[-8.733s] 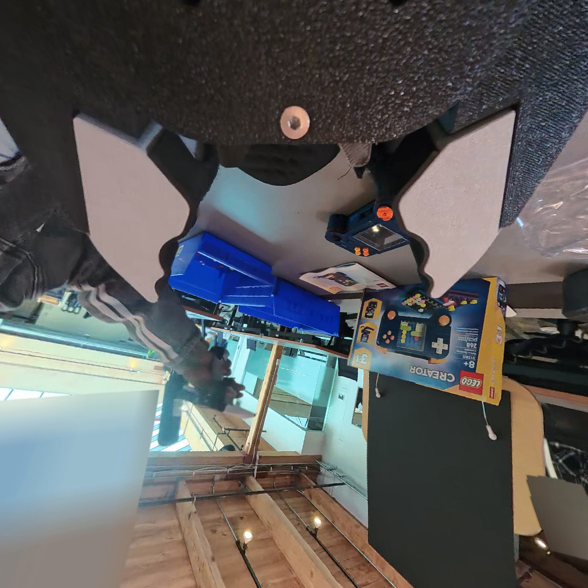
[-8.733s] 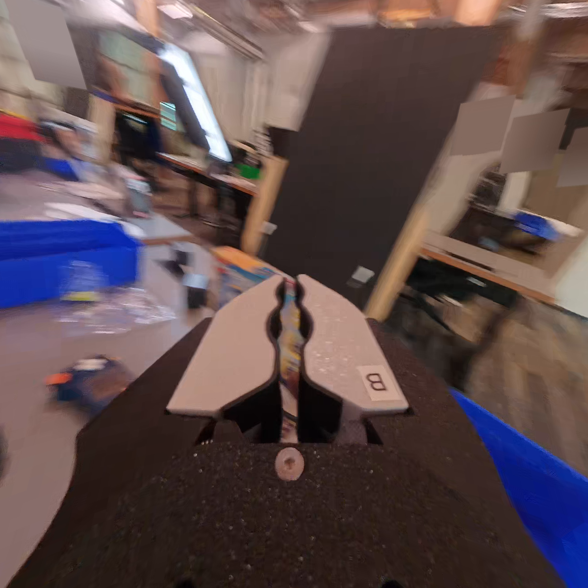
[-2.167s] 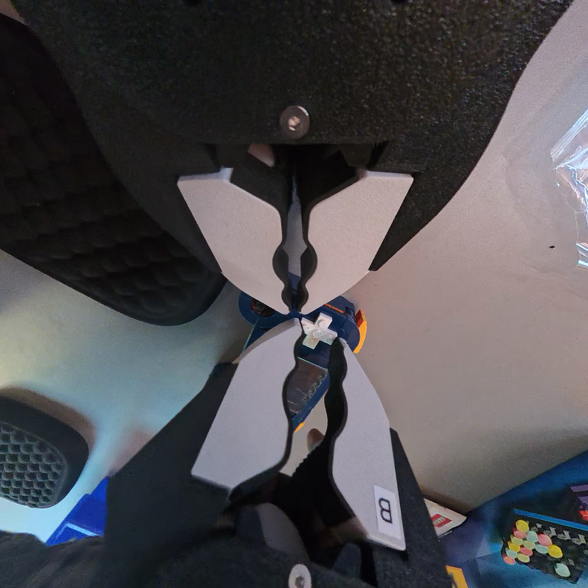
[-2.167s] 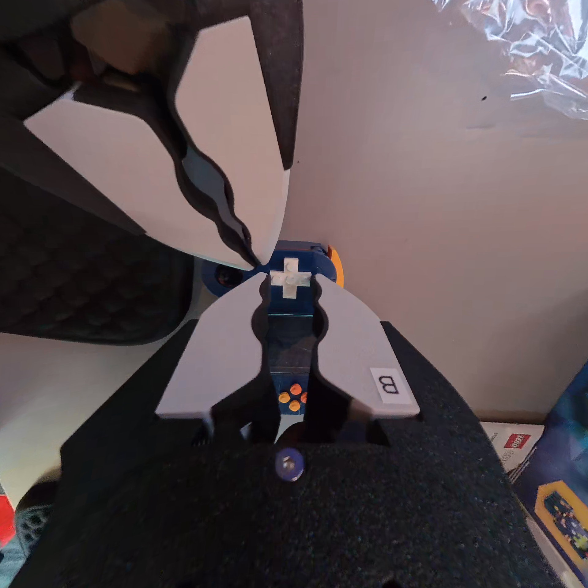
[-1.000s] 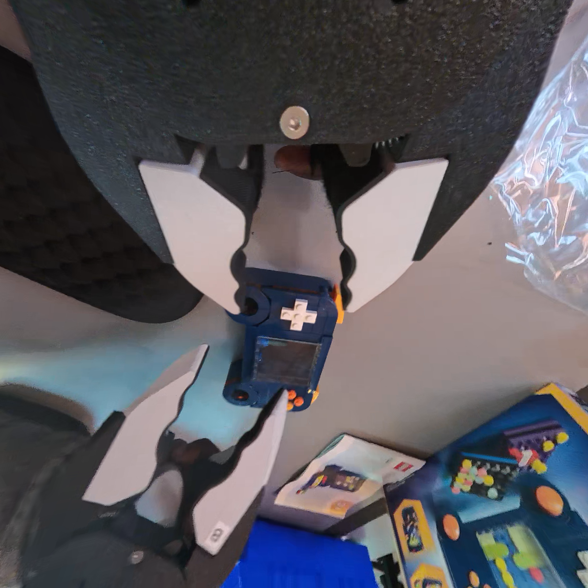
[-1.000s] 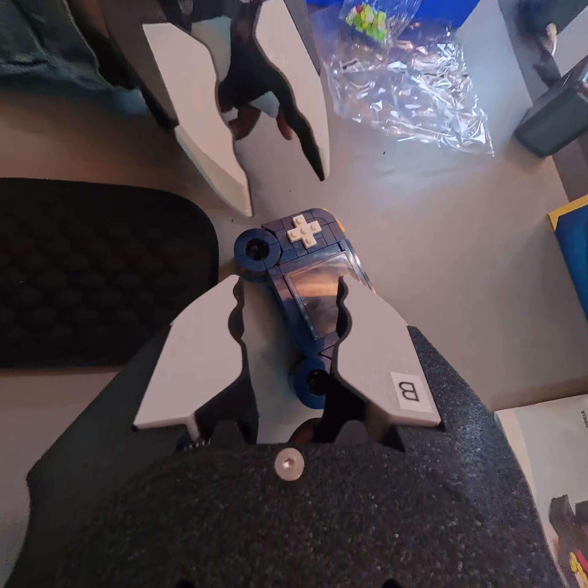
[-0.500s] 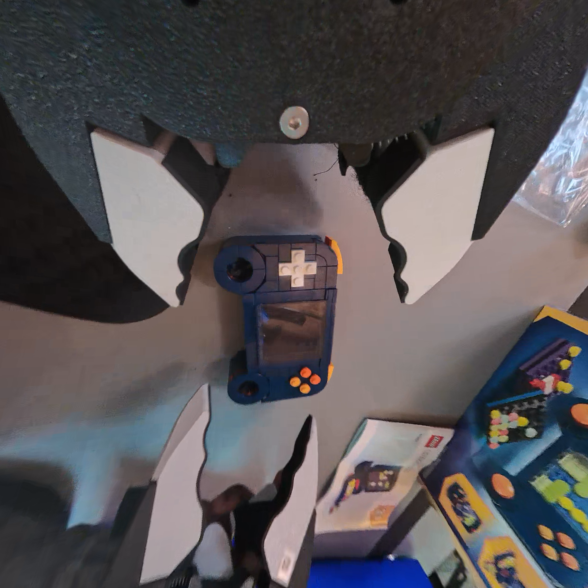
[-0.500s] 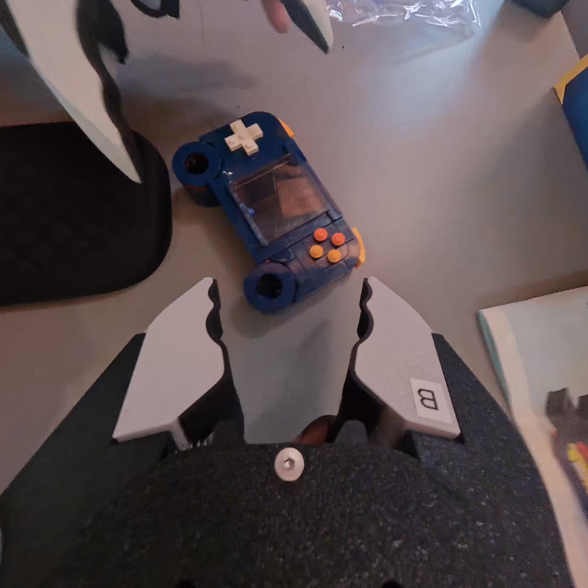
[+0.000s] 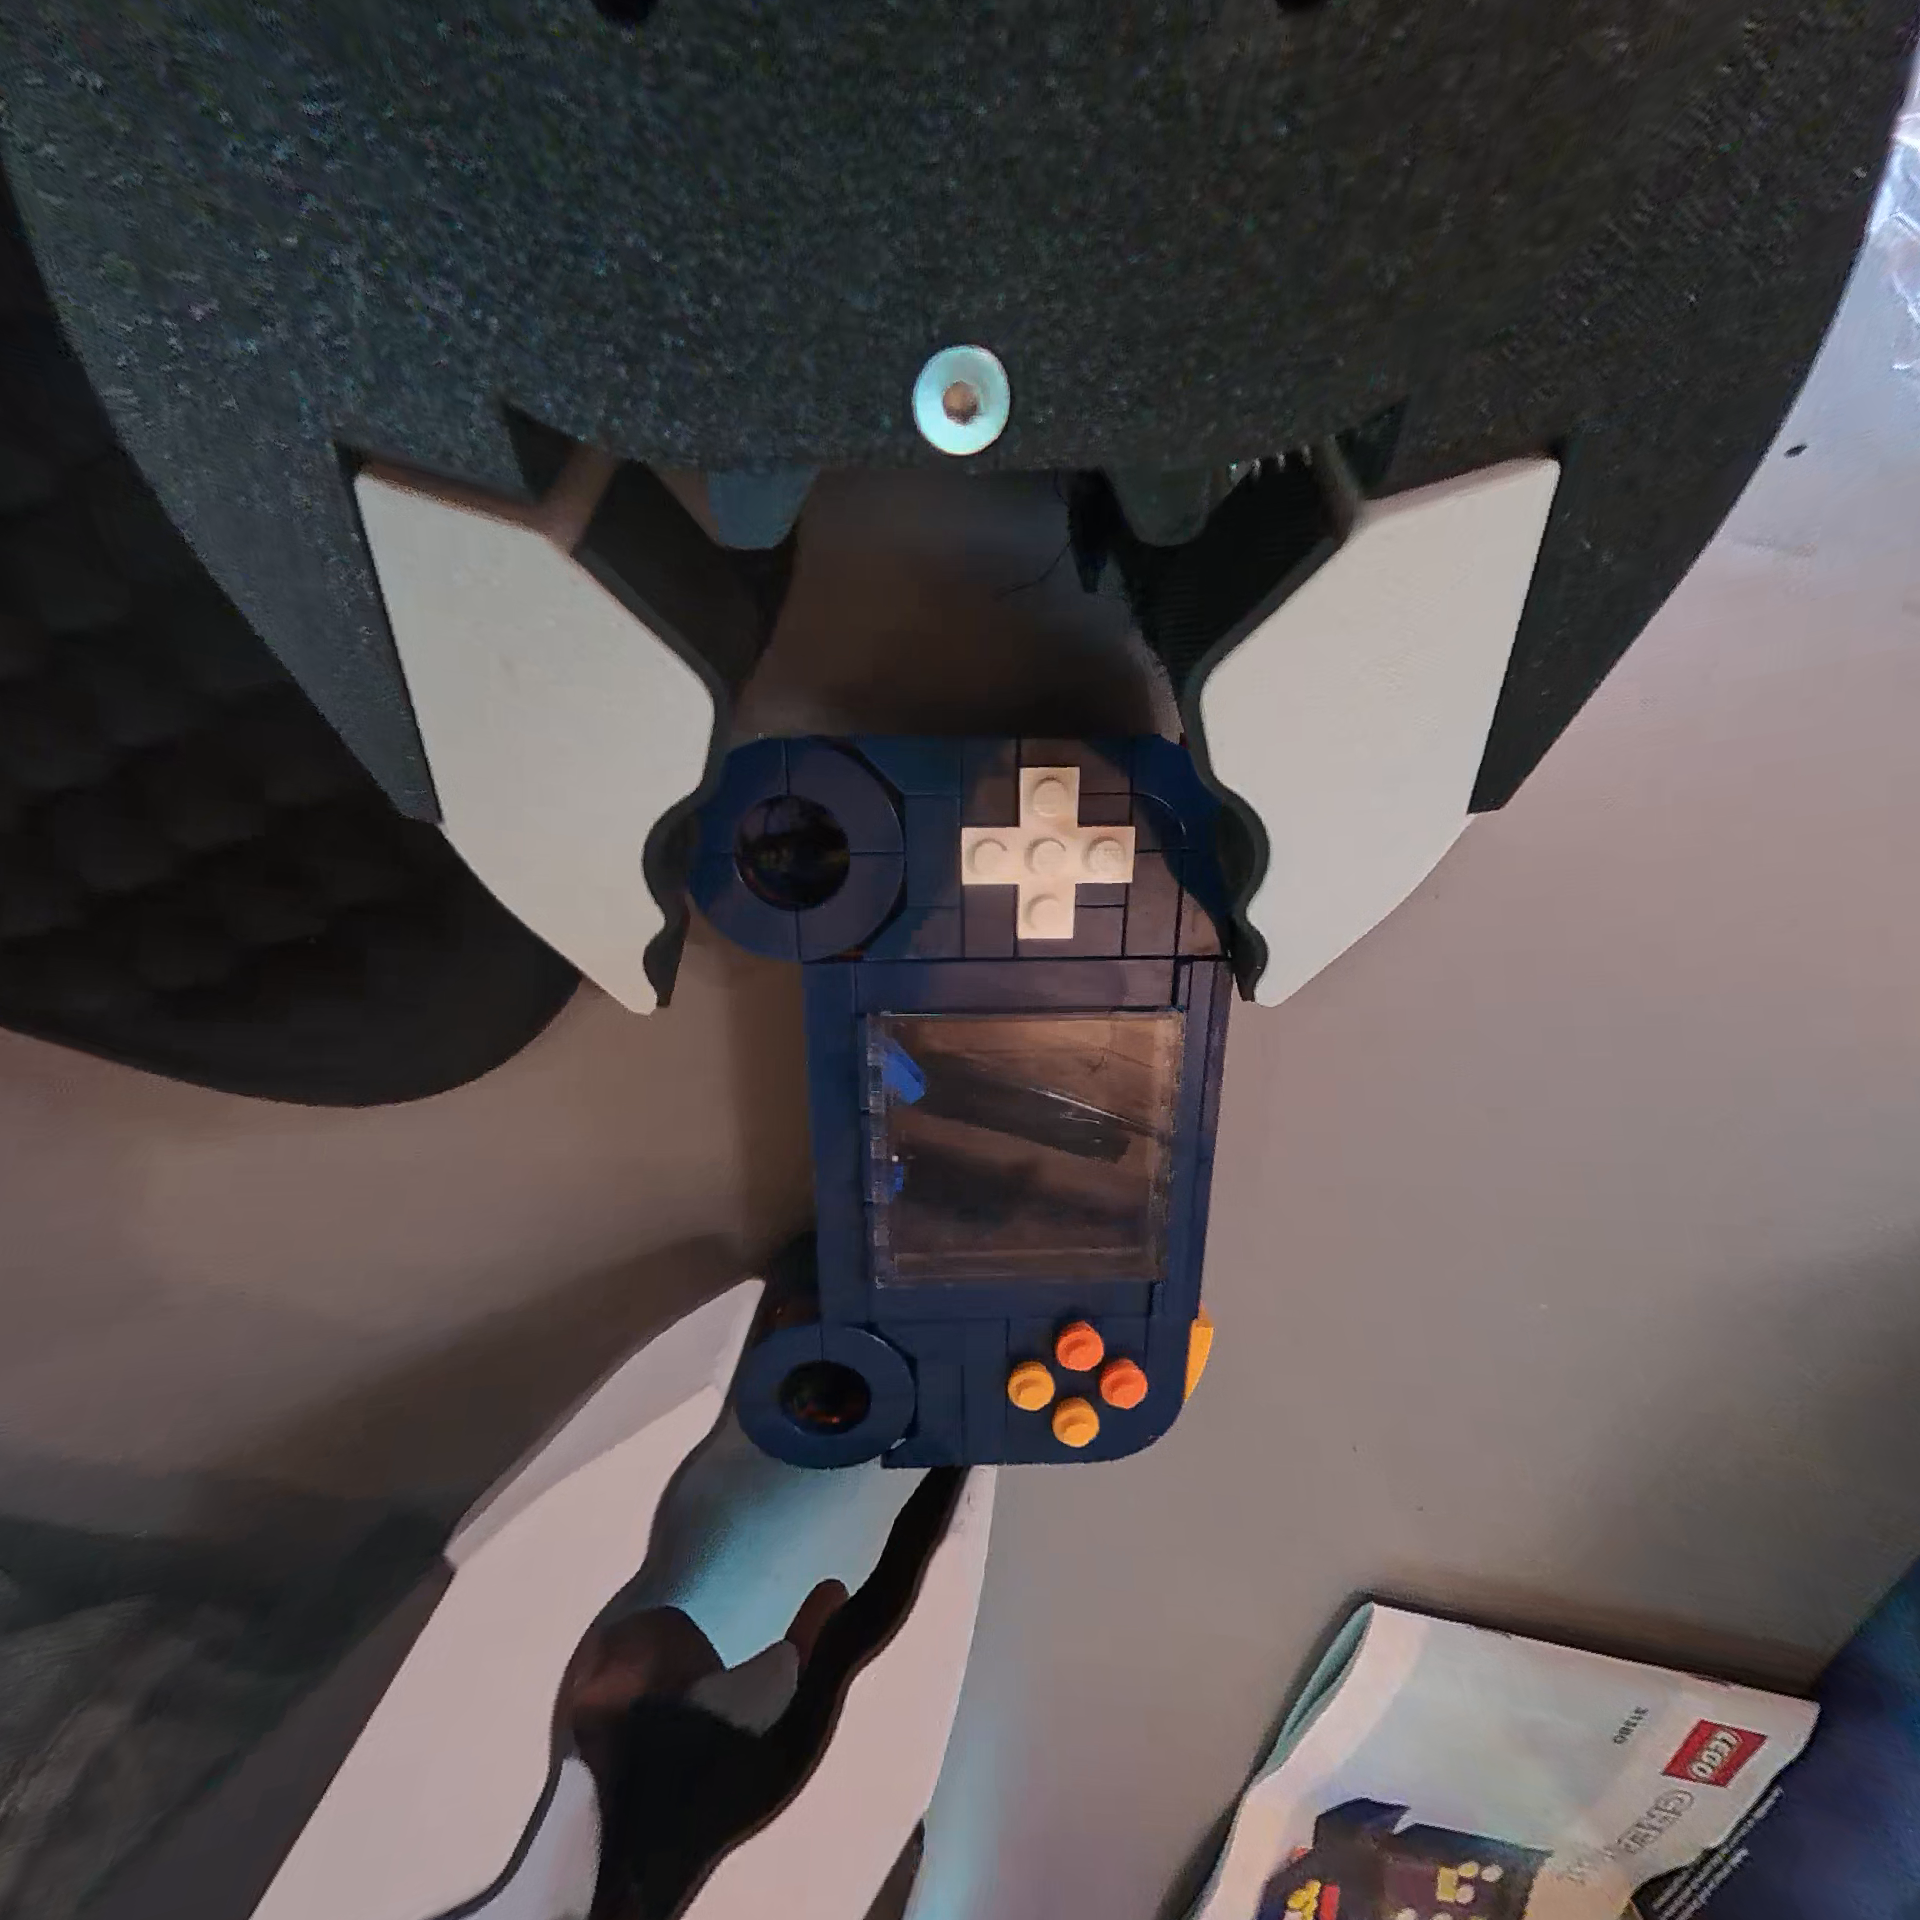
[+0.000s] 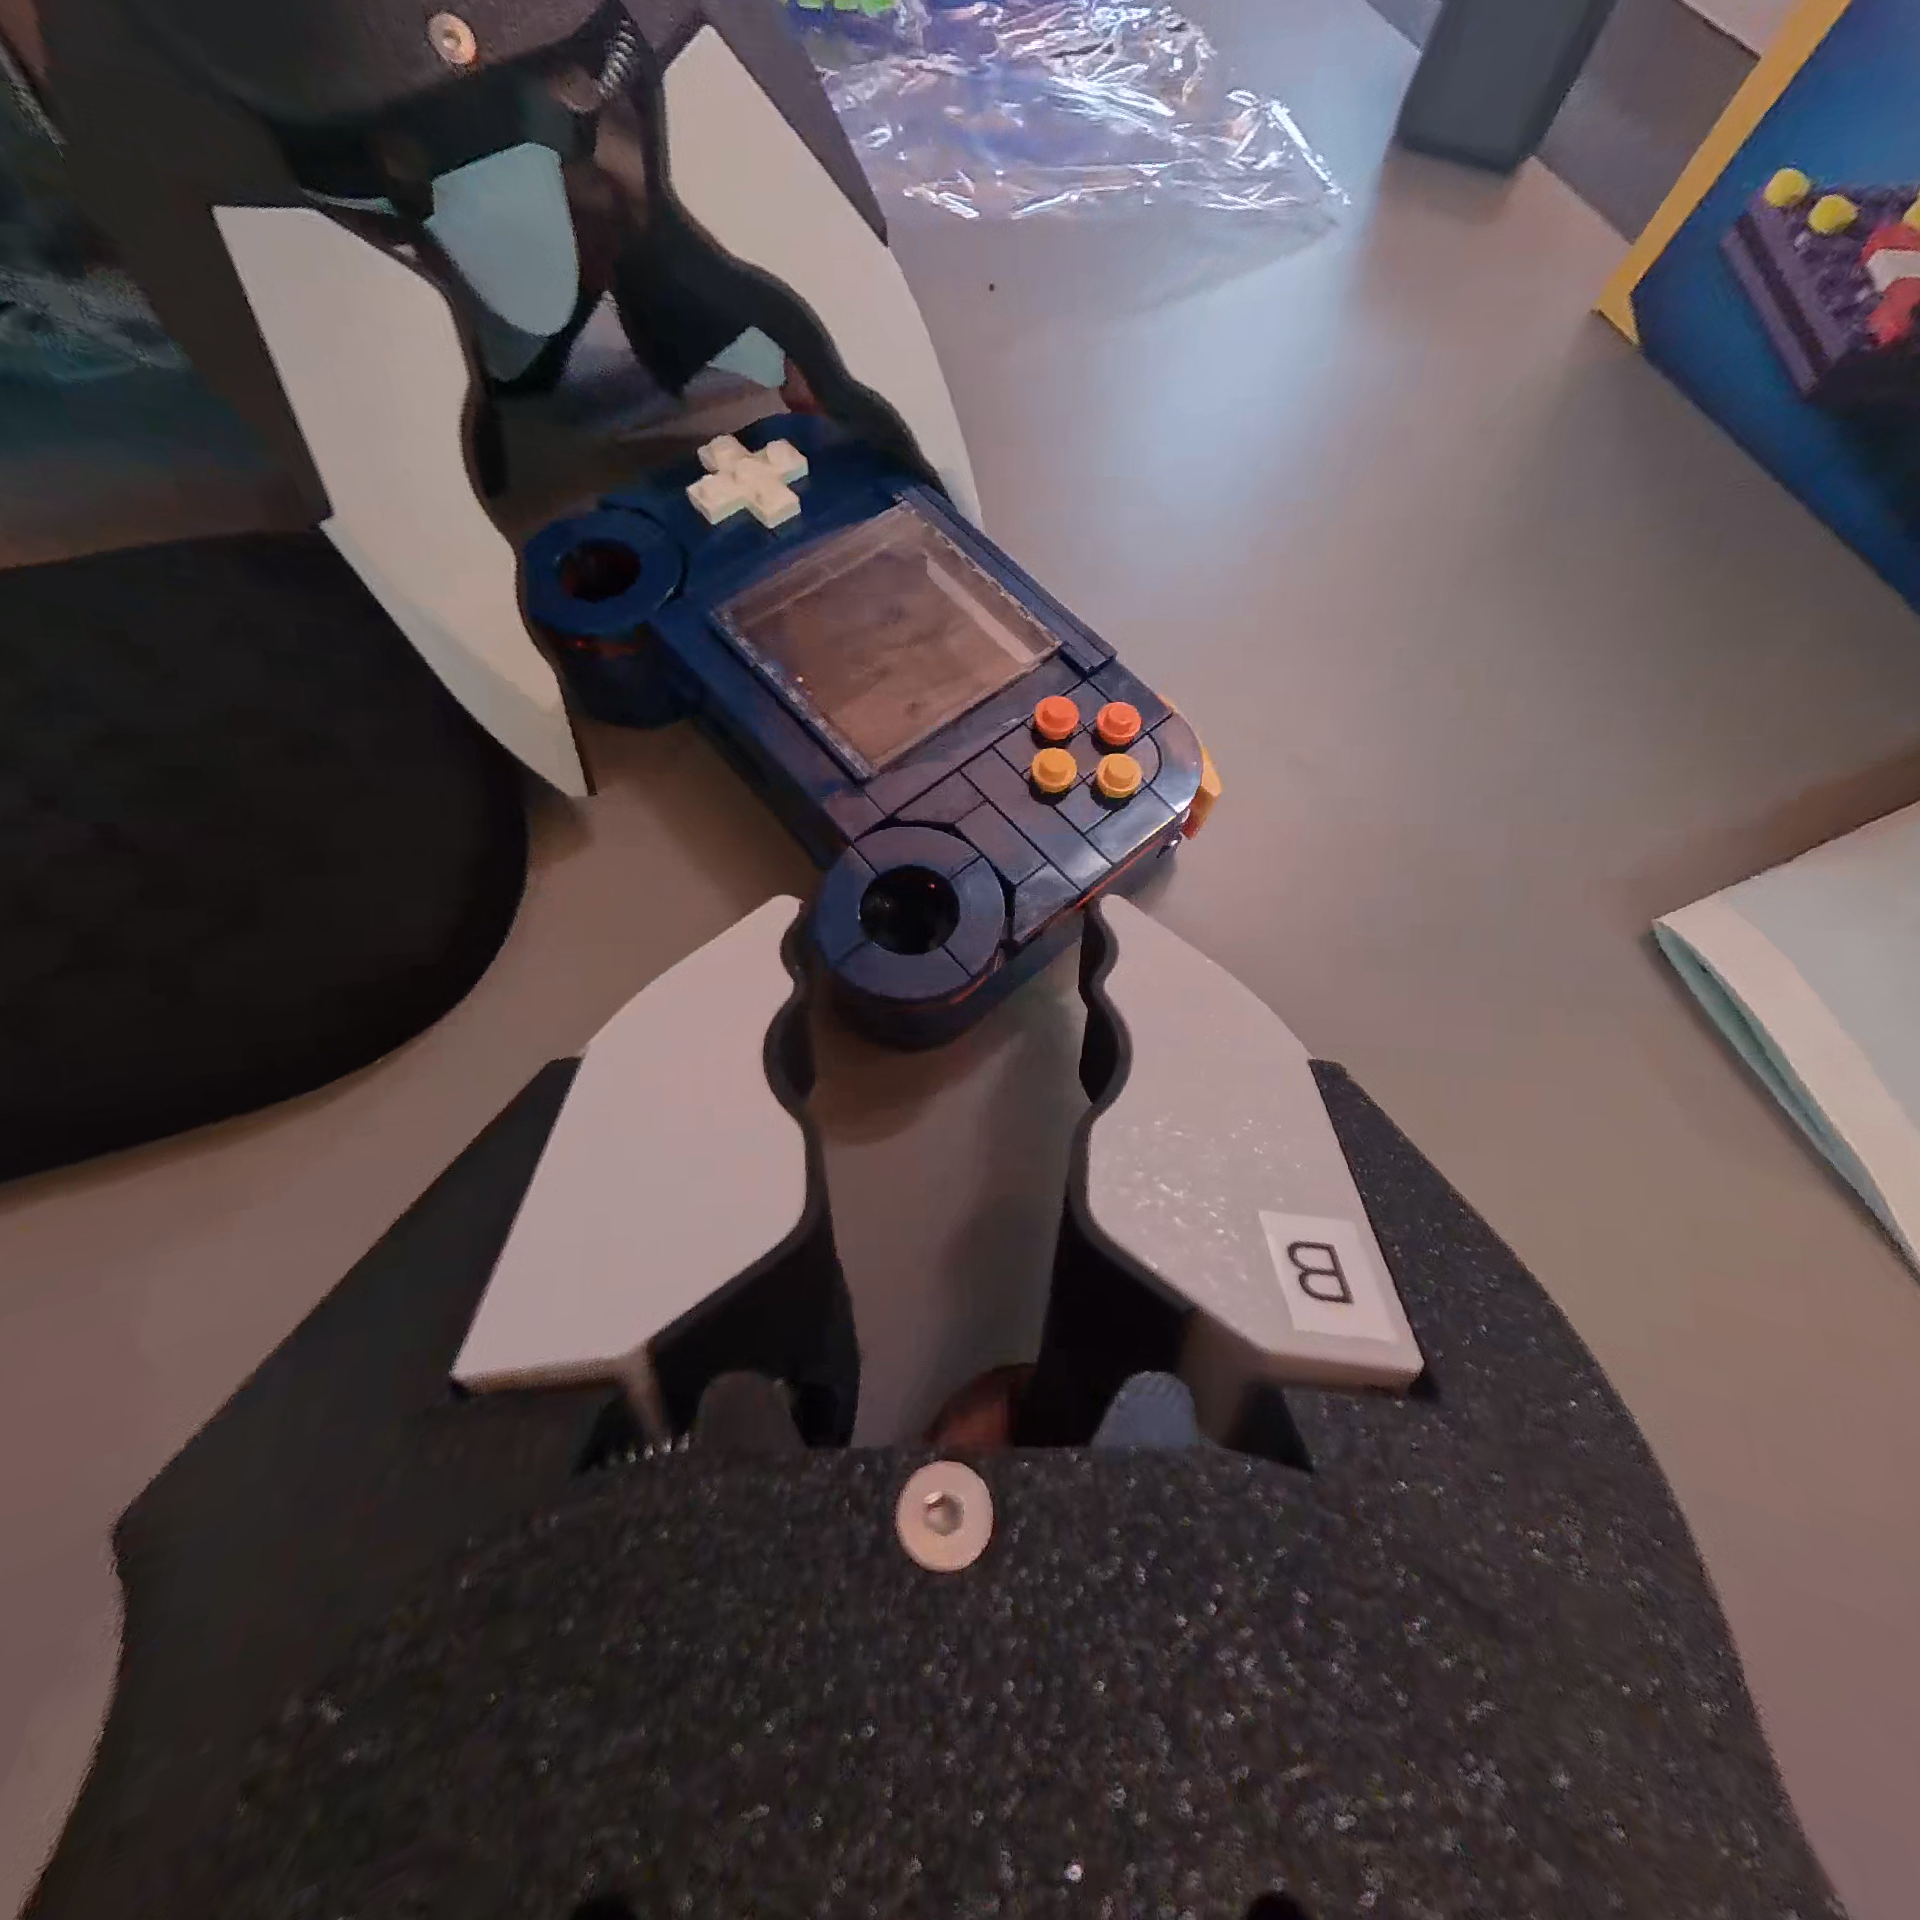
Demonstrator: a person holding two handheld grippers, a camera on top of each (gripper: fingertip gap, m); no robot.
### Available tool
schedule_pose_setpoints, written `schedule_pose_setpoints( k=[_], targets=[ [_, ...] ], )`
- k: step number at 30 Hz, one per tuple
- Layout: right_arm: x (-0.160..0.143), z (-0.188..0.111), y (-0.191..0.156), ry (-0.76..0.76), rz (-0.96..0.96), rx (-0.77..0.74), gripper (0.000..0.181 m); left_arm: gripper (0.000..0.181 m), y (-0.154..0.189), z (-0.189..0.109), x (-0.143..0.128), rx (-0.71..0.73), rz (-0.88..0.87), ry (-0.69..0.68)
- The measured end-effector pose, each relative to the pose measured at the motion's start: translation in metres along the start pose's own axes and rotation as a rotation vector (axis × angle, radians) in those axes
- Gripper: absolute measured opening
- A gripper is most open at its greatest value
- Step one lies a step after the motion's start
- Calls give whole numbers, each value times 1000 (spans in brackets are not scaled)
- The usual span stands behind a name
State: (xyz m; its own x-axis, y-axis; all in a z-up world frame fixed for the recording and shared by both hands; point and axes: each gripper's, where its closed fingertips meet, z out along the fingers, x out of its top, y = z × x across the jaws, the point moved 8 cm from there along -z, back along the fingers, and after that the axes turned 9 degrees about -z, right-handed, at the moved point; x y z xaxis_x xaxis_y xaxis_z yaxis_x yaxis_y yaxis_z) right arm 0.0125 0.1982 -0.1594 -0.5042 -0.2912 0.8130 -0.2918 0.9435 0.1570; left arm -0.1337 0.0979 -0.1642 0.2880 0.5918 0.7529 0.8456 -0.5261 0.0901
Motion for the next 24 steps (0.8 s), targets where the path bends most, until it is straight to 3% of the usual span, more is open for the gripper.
schedule_pose_setpoints(
  k=[5, 8, 11, 14, 17, 20, 24],
  targets=[
    [1, -1, -2, 19, 10, 43, 49, 99, -2, -3, -2, -24, 17, -2],
    [3, -7, 0, 112, 57, 68, 49, 98, -1, -5, -3, -32, 31, 12],
    [8, -17, 8, 287, 146, 51, 28, 96, 1, -18, 4, -90, 29, 151],
    [8, -17, 13, 292, 183, 10, 11, 72, 0, -36, 19, -97, 4, 342],
    [9, -13, 12, 258, 148, -43, 13, 42, 0, -42, 29, 4, 44, 439],
    [8, -12, 15, 238, 167, -65, 20, 17, 0, -40, 31, 137, 98, 440],
    [6, -13, 18, 244, 225, -79, 22, 5, 2, -31, 35, 100, 43, 295]
  ],
)
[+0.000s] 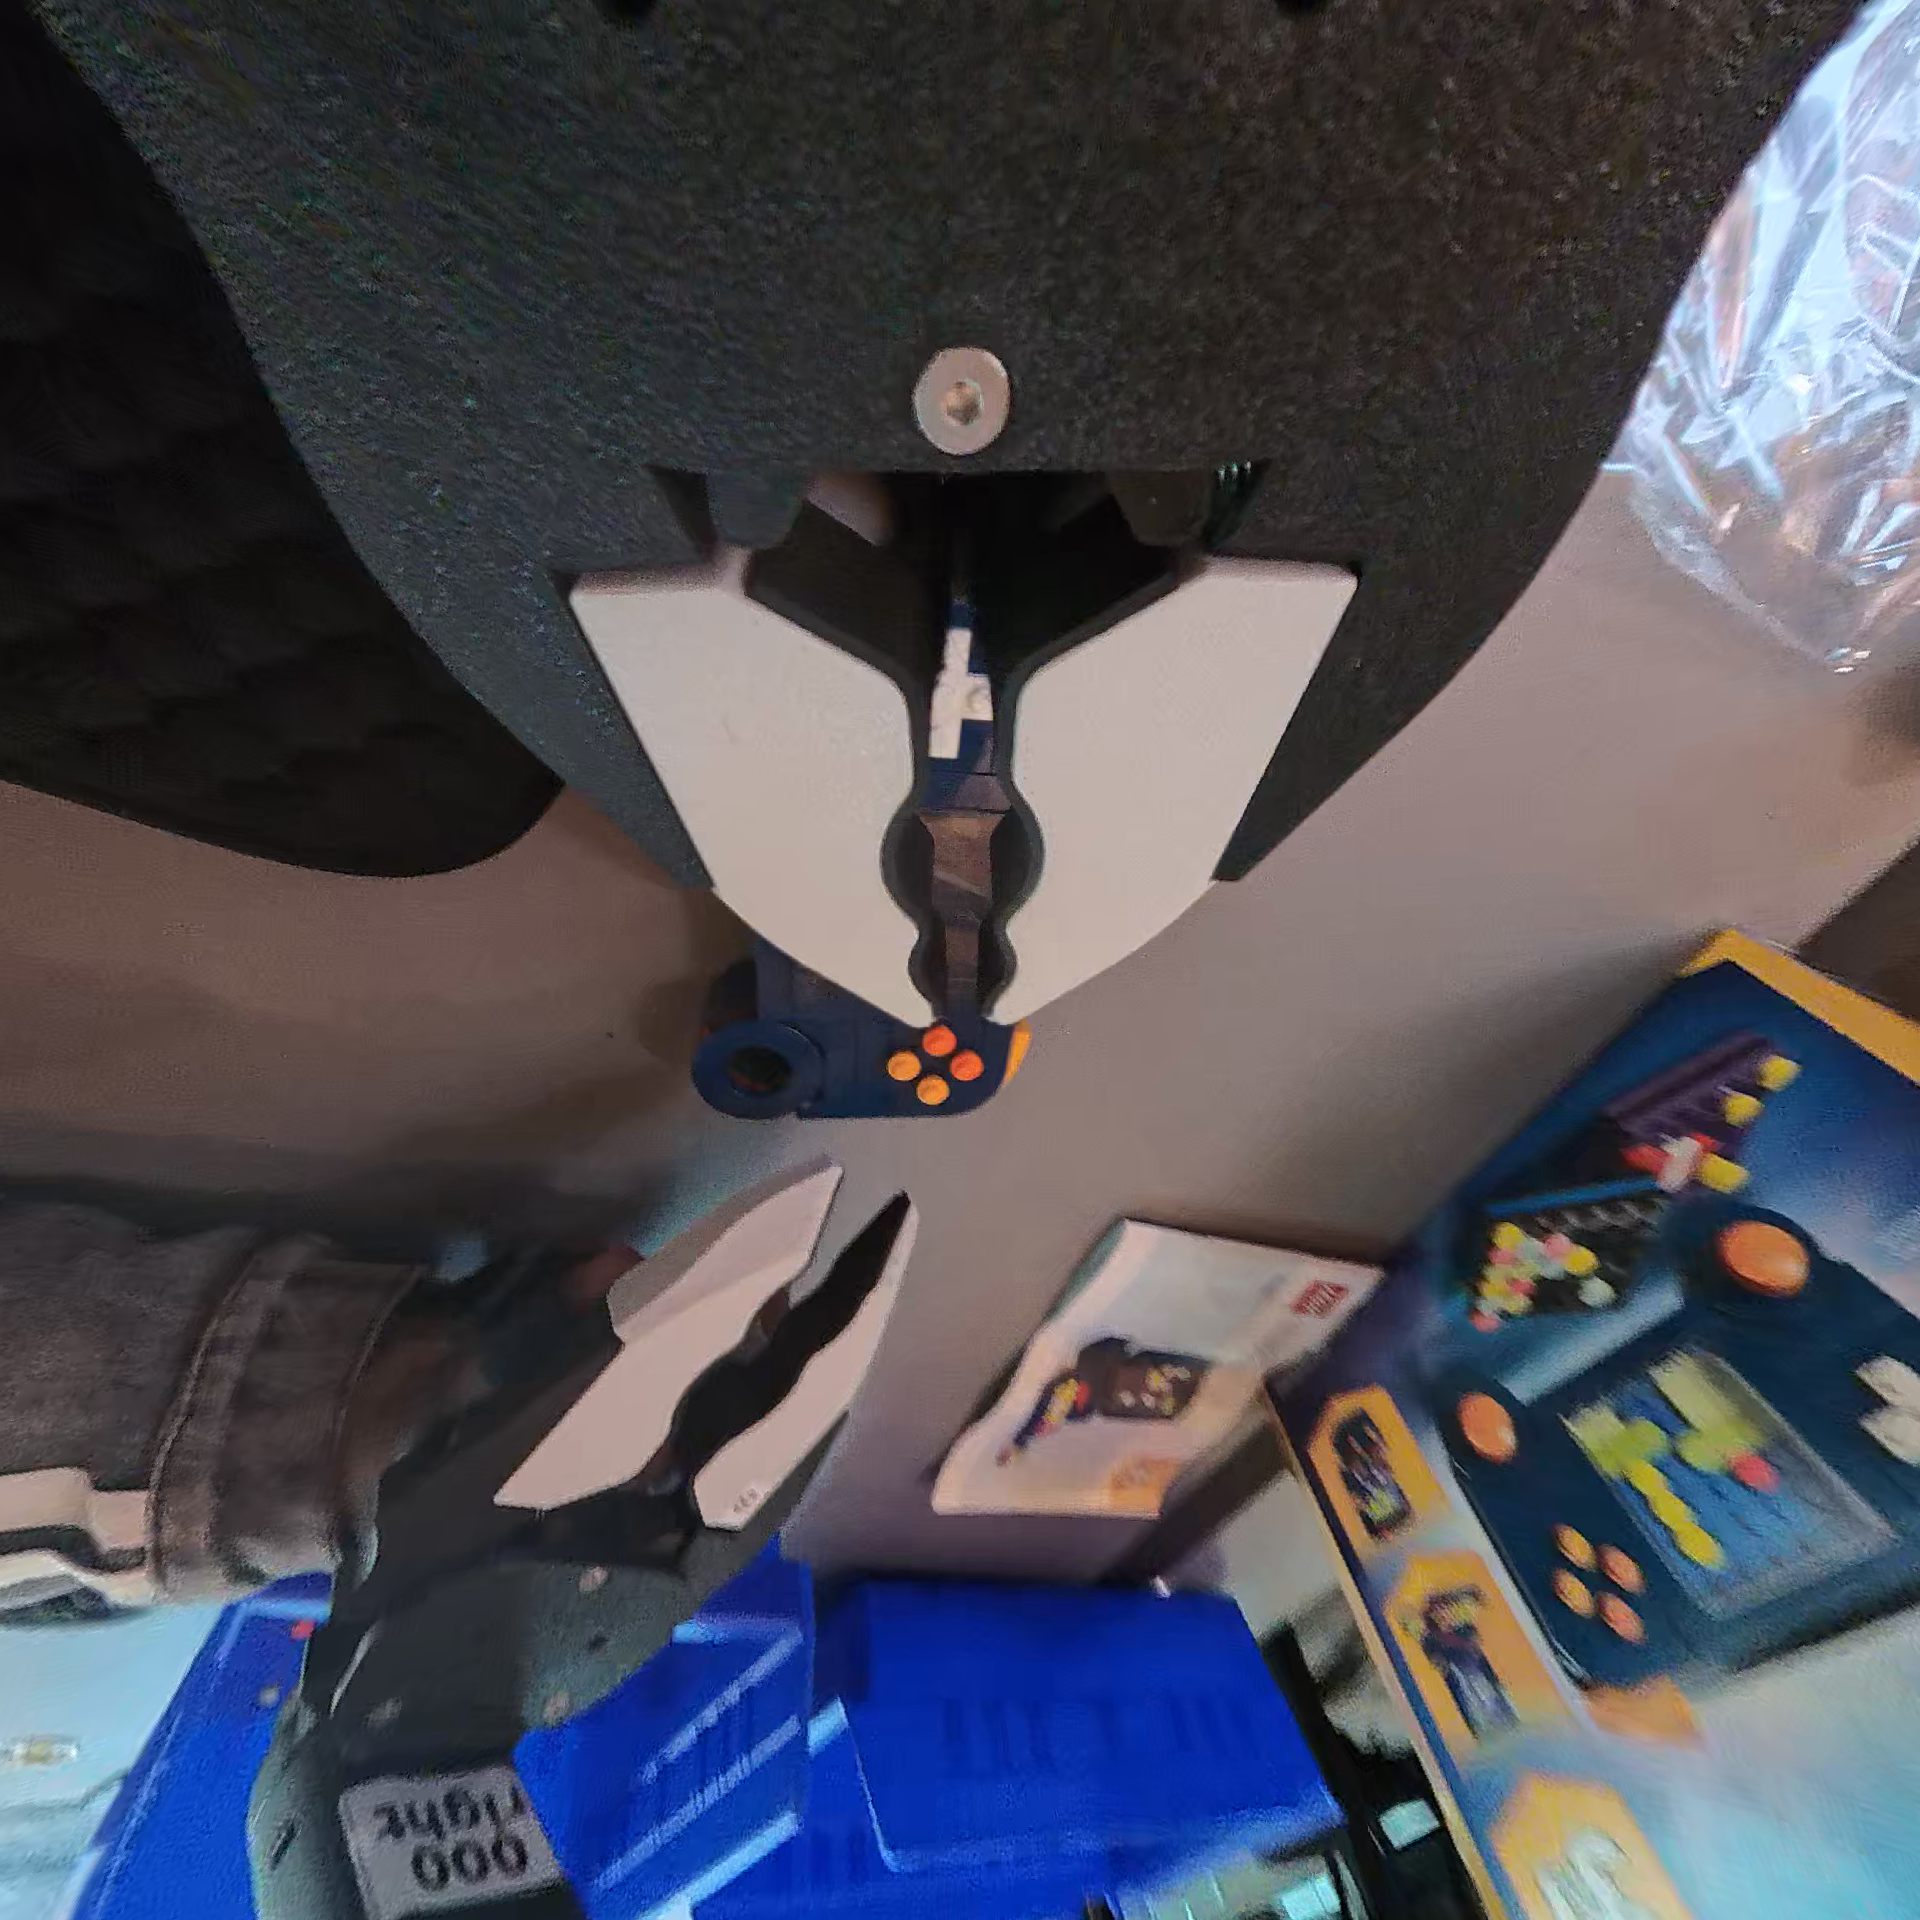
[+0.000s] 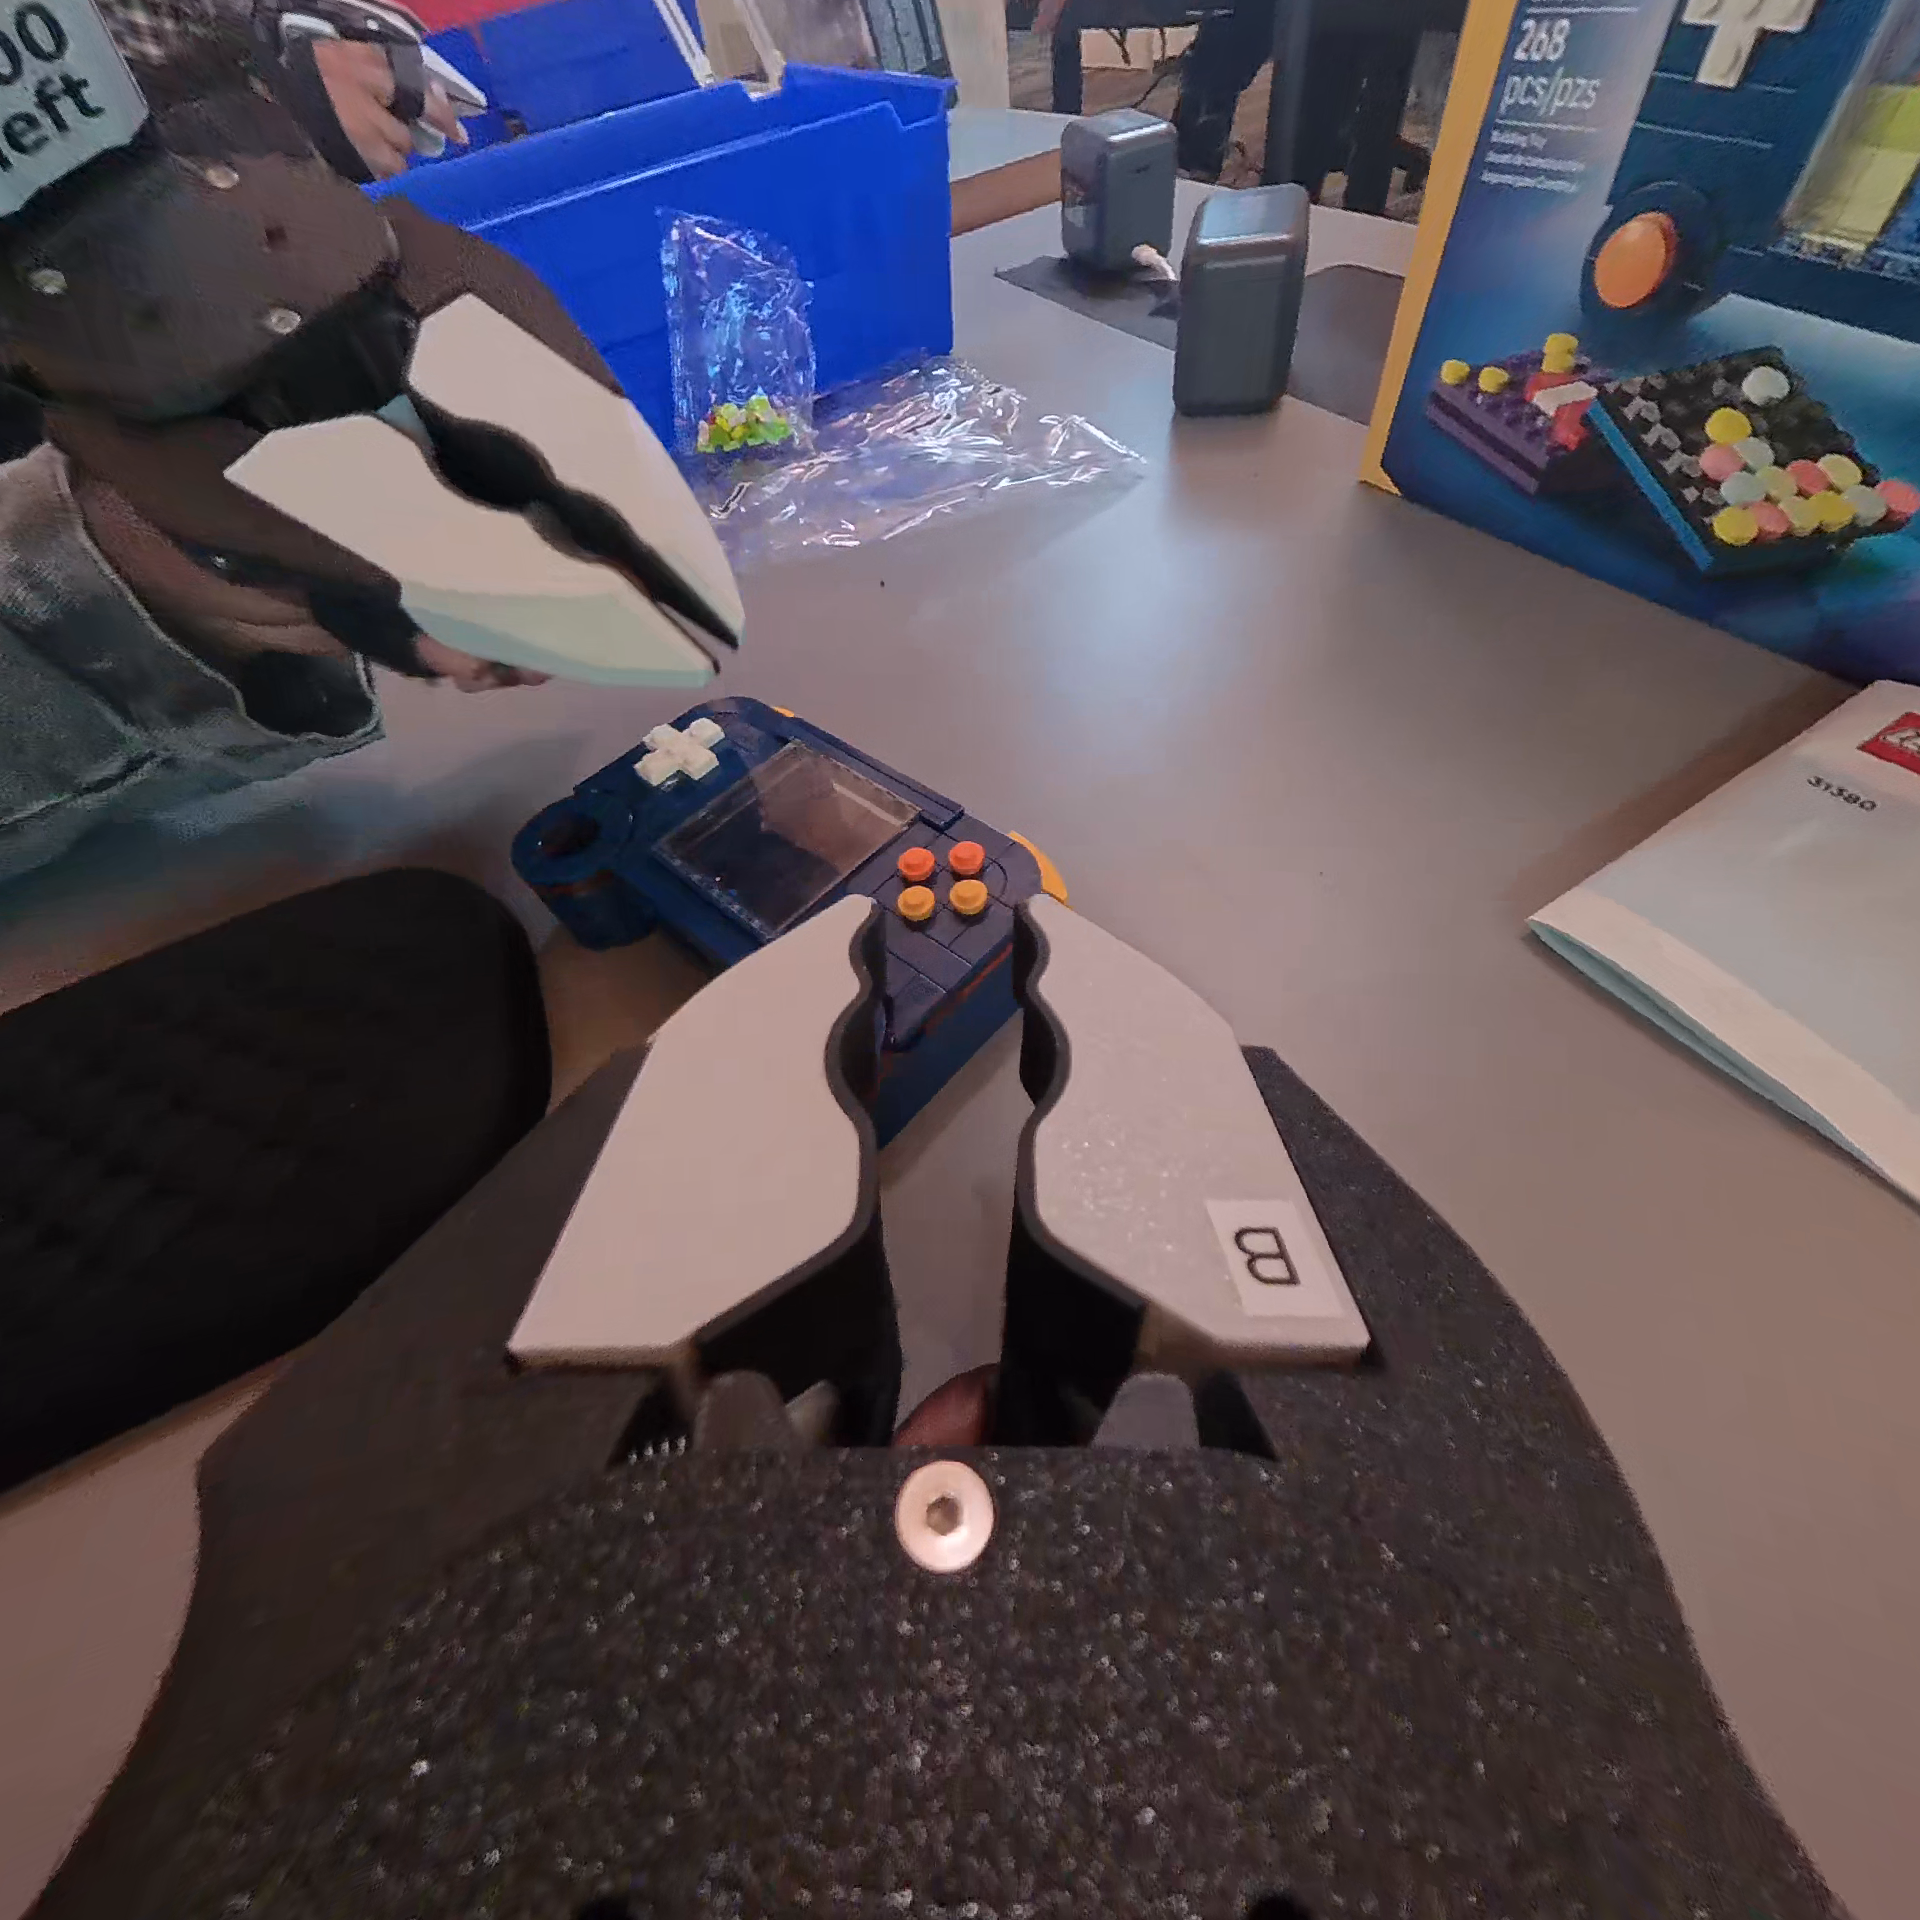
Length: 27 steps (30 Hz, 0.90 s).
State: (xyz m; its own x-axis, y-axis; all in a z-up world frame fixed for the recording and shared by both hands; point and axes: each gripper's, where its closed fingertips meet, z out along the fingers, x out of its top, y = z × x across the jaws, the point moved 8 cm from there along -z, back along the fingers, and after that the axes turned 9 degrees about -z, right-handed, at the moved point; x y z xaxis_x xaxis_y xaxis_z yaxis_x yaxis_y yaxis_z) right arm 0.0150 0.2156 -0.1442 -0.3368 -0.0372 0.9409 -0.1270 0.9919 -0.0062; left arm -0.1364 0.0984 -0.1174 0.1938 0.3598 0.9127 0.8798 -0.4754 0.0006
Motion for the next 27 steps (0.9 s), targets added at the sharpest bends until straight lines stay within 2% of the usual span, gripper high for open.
schedule_pose_setpoints(
  k=[5, 9, 15, 18, 22, 27],
  targets=[
    [-3, 5, -5, -64, 15, 60, 14, 6, -6, 19, 2, -29, 22, -211],
    [-5, 11, -19, -122, -39, 164, 9, 4, -9, 26, -3, -38, -70, -224],
    [5, 10, -12, -82, -124, 27, 7, 2, -8, 25, -13, -43, -48, -264],
    [11, 14, -7, -171, -214, -26, 8, 0, -8, 25, -14, -59, -66, -259],
    [15, 22, -1, -307, -267, 24, 10, 0, -8, 25, -15, -67, -76, -249],
    [36, 31, 9, -576, -418, 235, 11, 0, -9, 24, -17, -77, -82, -234]
  ],
)
